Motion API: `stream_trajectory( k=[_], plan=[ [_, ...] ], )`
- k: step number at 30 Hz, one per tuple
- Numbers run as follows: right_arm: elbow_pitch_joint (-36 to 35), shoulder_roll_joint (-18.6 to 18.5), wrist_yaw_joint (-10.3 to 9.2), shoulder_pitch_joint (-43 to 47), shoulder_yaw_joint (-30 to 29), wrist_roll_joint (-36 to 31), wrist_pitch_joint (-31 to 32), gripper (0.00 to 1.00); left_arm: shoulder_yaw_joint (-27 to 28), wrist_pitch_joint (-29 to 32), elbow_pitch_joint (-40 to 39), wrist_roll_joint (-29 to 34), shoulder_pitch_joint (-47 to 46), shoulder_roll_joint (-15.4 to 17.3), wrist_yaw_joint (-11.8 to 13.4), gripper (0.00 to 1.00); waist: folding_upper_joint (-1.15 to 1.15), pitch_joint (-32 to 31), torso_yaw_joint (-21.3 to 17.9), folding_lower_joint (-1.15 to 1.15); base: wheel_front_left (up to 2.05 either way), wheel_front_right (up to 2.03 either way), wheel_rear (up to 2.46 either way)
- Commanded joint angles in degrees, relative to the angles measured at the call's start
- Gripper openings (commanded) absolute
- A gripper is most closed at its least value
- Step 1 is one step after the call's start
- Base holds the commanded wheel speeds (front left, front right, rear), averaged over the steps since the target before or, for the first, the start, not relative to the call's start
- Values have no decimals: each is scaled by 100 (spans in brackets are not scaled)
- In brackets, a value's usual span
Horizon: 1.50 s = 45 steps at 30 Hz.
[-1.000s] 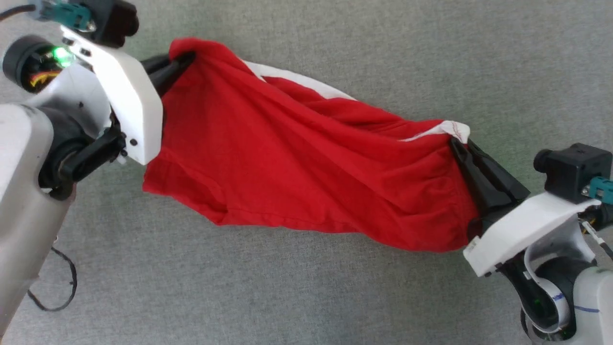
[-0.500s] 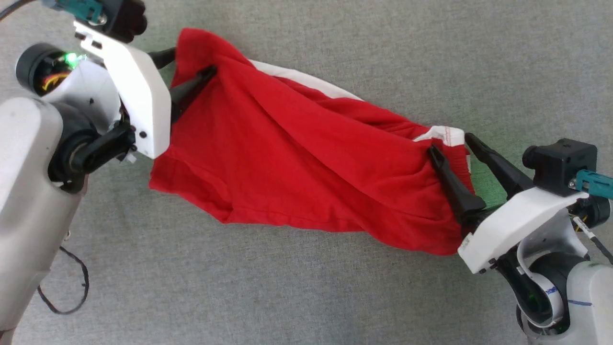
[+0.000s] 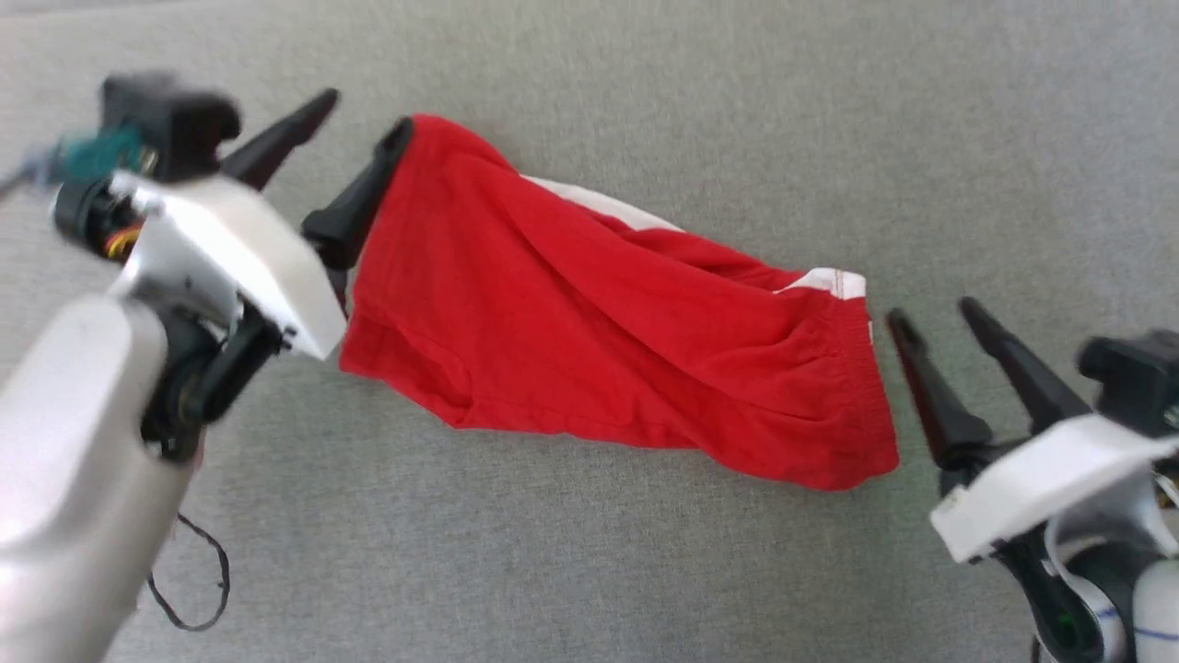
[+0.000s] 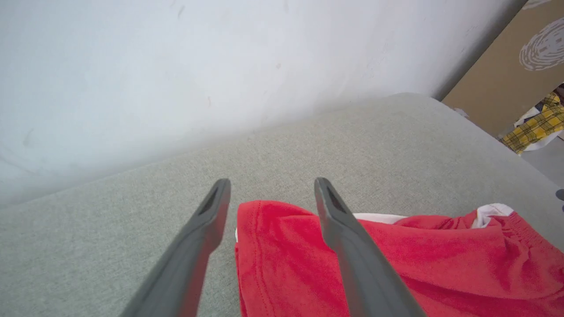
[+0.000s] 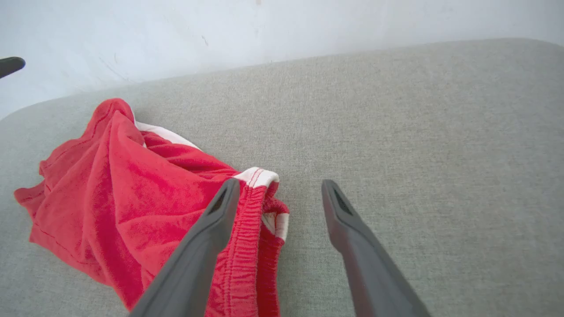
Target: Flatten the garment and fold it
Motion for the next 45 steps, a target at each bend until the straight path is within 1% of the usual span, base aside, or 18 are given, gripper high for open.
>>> stream_trajectory(
  k=[1, 3, 5, 6, 8, 11, 14, 15, 18, 20, 22, 28, 32, 35, 38, 41, 45],
  plan=[
    [-92, 36, -5, 163, -133, -79, -281, 100, 125, -656, -174, 385, 368, 16, 247, 100, 0, -421, 143, 1, 0, 0, 0],
    [-163, 47, -5, 311, -214, -247, -597, 100, 201, -1352, -342, 788, 749, 1, 549, 100, 0, -540, 189, 1, 0, 0, 0],
    [-193, 53, -5, 489, -272, -316, -926, 100, 290, -2064, -509, 1144, 1185, -88, 932, 100, 0, -640, 236, 1, 0, 0, 0],
    [-198, 54, -5, 582, -278, -326, -1085, 100, 269, -2334, -588, 1284, 1427, -137, 1069, 100, 0, -679, 257, 1, 0, 0, 0],
    [-196, 55, -5, 758, -311, -343, -1416, 100, 291, -2789, -729, 1567, 1878, -266, 1446, 100, 0, -739, 302, 1, 0, 0, 0],
    [-116, 56, -5, 989, -347, -291, -1831, 100, 412, -3025, -962, 1811, 2483, -611, 1963, 100, 0, -801, 366, 1, 0, 0, 0],
    [-14, 56, -5, 1137, -378, -272, -2100, 100, 508, -3068, -1124, 2048, 2895, -892, 2258, 100, 0, -850, 451, 1, 0, 0, 0],
    [3, 57, -5, 1164, -378, -304, -2153, 100, 553, -3071, -1165, 2128, 2955, -949, 2285, 100, 0, -862, 480, 1, 0, 0, 0],
    [24, 57, -5, 1169, -372, -365, -2242, 100, 598, -3074, -1181, 2227, 3014, -1032, 2255, 100, 0, -887, 519, 1, 0, 0, 0],
    [69, 57, -5, 1126, -354, -415, -2272, 100, 569, -3073, -1084, 2239, 2990, -1045, 2143, 100, 0, -906, 542, 1, 0, 0, 0],
    [102, 57, -5, 1074, -337, -433, -2286, 100, 471, -2915, -919, 2203, 2861, -1005, 1995, 100, 0, -917, 561, 1, 0, 0, 0],
    [132, 57, -5, 1044, -284, -431, -2268, 100, 30, -1712, -378, 2045, 2055, -838, 1394, 100, 0, -819, 558, 1, 0, 0, 0],
    [166, 57, -5, 1031, -249, -398, -2262, 100, -82, -969, 32, 1782, 1560, -868, 1131, 100, 0, -673, 483, 1, 0, 0, 0],
    [191, 57, -5, 1002, -213, -375, -2267, 100, -99, -370, 357, 1571, 1307, -865, 1079, 100, 0, -558, 400, 1, 0, 0, 0],
    [224, 57, -5, 973, -210, -369, -2287, 100, -59, 70, 572, 1409, 1148, -889, 1157, 100, 0, -461, 319, 1, 0, 0, 0],
    [256, 57, -5, 958, -240, -367, -2307, 100, -49, 407, 636, 1224, 1097, -959, 1209, 100, 0, -406, 265, 1, 0, 0, 0],
    [298, 57, -5, 946, -257, -350, -2329, 100, -109, 913, 651, 971, 1129, -985, 1191, 100, 0, -382, 219, 1, 0, 0, 0]
  ],
)
